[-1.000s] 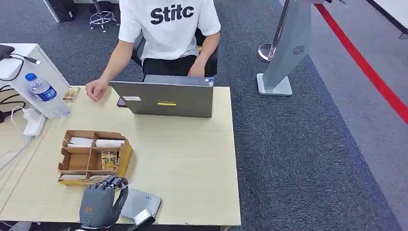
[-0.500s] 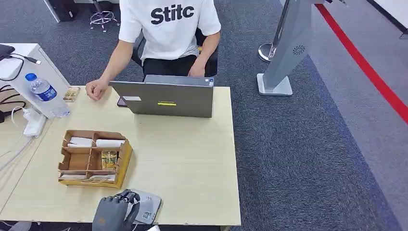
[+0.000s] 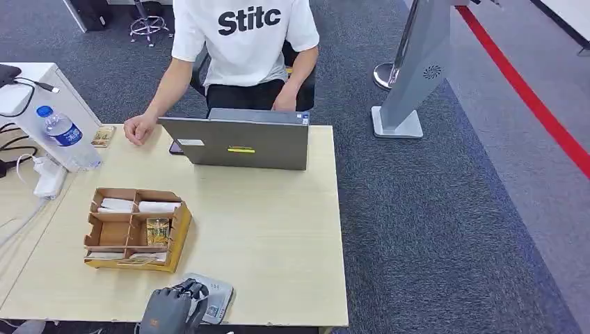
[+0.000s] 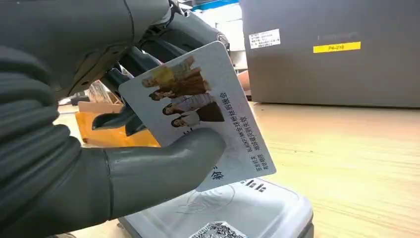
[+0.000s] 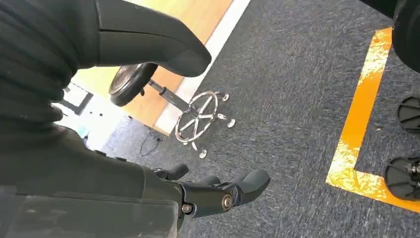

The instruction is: Pass the card to the sensor for recognition and then transmit it.

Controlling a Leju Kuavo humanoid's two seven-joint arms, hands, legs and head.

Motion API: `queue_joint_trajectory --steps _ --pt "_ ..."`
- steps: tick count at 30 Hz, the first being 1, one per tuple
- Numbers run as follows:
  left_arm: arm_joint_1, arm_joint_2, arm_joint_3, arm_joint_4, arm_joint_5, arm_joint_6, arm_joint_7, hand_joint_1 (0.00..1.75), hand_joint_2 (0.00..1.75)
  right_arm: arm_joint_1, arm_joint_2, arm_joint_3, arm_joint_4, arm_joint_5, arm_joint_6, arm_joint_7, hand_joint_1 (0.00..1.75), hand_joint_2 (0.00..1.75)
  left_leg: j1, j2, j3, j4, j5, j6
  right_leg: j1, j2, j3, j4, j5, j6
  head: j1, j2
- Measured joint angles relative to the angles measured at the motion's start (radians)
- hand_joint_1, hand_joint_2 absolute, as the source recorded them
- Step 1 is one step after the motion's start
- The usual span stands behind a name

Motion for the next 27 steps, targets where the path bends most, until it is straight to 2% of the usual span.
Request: queue_joint_trajectory --steps 8,15,18,21,27 --pt "0.000 0.017 -0.006 -0.013 0.024 0.043 0.007 1.75 1.75 0.000 -0.001 -0.004 0.000 0.000 0.008 -0.001 0.00 1.75 0.000 0.000 0.000 0.000 0.000 0.000 0.000 0.000 0.000 0.000 0.000 0.000 0.000 0.000" --pt "-0.005 0.023 0.038 -0.099 0.047 0.066 -0.057 1.75 1.75 0.001 -0.012 0.000 0.008 0.000 -0.011 -0.006 0.00 1.75 0.000 0.000 0.000 0.000 0.000 0.000 0.000 0.000 0.000 0.000 0.000 0.000 0.000 0.000" --pt "0.005 0.027 0.098 -0.167 0.044 0.103 -0.113 1.75 1.75 0.005 -0.014 0.004 0.011 0.000 -0.013 -0.012 0.00 1.75 0.000 0.000 0.000 0.000 0.000 0.000 0.000 0.000 0.000 0.000 0.000 0.000 0.000 0.000" --pt "0.008 0.028 0.203 -0.252 0.075 0.100 -0.171 1.75 1.75 0.008 -0.014 0.009 0.011 0.000 -0.013 -0.016 0.00 1.75 0.000 0.000 0.000 0.000 0.000 0.000 0.000 0.000 0.000 0.000 0.000 0.000 0.000 0.000" --pt "0.021 0.026 0.299 -0.324 0.077 0.094 -0.196 1.75 1.75 0.010 -0.014 0.013 0.011 0.000 -0.013 -0.017 0.00 1.75 0.000 0.000 0.000 0.000 0.000 0.000 0.000 0.000 0.000 0.000 0.000 0.000 0.000 0.000"
